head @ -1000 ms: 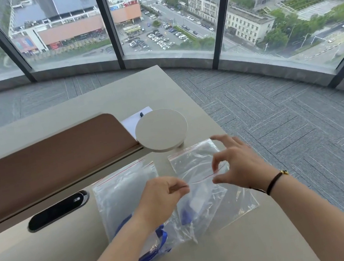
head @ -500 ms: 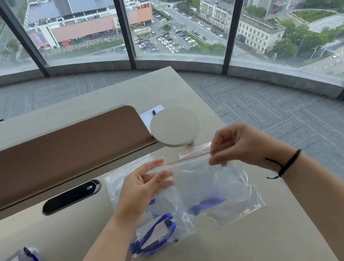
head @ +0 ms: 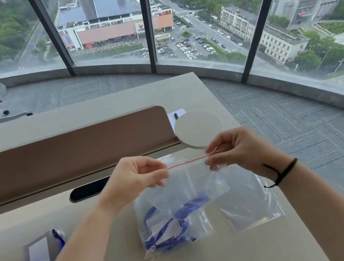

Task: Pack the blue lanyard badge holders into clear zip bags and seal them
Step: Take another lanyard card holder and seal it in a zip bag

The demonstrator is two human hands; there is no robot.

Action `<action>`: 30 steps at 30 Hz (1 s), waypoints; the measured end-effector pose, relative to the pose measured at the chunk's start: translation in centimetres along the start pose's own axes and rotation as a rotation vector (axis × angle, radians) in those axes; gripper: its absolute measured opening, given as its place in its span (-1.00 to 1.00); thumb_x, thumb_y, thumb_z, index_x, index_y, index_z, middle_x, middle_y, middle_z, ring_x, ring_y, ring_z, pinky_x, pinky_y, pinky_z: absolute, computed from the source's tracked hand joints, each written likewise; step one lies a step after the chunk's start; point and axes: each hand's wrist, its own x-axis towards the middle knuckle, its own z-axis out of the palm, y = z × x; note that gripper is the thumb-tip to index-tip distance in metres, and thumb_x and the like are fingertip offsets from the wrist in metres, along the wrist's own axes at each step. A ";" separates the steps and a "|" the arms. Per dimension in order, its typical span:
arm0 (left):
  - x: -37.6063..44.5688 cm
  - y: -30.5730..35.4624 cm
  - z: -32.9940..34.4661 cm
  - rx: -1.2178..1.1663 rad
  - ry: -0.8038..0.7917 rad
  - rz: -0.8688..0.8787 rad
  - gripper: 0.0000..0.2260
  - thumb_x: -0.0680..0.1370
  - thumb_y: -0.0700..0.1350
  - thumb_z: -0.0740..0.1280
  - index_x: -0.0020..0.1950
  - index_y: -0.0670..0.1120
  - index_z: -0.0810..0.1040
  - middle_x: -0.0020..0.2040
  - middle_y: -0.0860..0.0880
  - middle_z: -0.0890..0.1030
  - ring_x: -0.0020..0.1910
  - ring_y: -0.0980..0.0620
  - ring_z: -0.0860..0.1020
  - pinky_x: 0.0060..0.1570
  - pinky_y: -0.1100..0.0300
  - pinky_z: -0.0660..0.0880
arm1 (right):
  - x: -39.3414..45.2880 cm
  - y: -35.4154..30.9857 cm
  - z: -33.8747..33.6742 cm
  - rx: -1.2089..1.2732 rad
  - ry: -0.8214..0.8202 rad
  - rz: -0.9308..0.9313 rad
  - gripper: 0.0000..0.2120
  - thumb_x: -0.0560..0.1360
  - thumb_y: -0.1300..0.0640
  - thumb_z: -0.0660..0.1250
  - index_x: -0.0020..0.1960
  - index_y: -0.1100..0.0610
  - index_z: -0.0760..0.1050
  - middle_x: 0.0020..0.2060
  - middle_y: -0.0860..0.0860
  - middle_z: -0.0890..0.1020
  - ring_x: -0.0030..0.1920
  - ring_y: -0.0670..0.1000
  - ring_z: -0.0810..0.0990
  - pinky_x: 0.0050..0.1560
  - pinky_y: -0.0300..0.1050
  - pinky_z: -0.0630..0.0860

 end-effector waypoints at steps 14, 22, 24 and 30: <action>0.0 2.0 1.2 0.309 -0.107 0.146 -0.95 0.50 -0.13 0.52 -0.14 -0.09 0.75 -0.28 0.00 0.72 -0.31 0.09 0.64 -0.22 0.30 0.55 | 1.1 0.1 4.9 -0.094 -0.035 -0.100 -0.74 0.18 0.02 0.61 -0.27 0.18 0.68 -0.34 0.20 0.70 -0.33 0.09 0.64 -0.18 -0.03 0.61; -1.6 0.8 -2.6 0.312 -0.195 0.064 -0.91 0.52 -0.14 0.50 -0.17 -0.11 0.72 -0.24 -0.05 0.74 -0.23 0.02 0.70 -0.11 0.24 0.59 | -0.3 -2.0 4.5 -0.040 -0.055 -0.116 -0.77 0.26 0.18 0.55 -0.29 0.34 0.60 -0.42 0.17 0.66 -0.44 0.04 0.60 -0.35 -0.16 0.58; -2.2 -0.3 -4.6 0.248 -0.208 0.022 -0.92 0.51 -0.15 0.49 -0.16 -0.14 0.71 -0.22 -0.09 0.74 -0.19 -0.01 0.71 -0.07 0.19 0.60 | -0.4 -2.3 4.4 0.036 -0.034 -0.105 -0.81 0.27 0.18 0.53 -0.33 0.29 0.57 -0.42 0.18 0.65 -0.47 0.05 0.59 -0.40 -0.14 0.57; -3.4 -4.3 -6.8 -0.451 -0.258 -0.047 -0.64 0.32 0.05 0.64 -0.12 -0.18 0.67 -0.03 -0.27 0.71 0.03 -0.26 0.69 0.07 -0.09 0.64 | -0.1 -2.7 5.7 0.227 -0.002 -0.009 -0.79 0.41 0.20 0.42 -0.29 0.18 0.40 -0.45 0.17 0.62 -0.56 0.05 0.55 -0.57 -0.22 0.45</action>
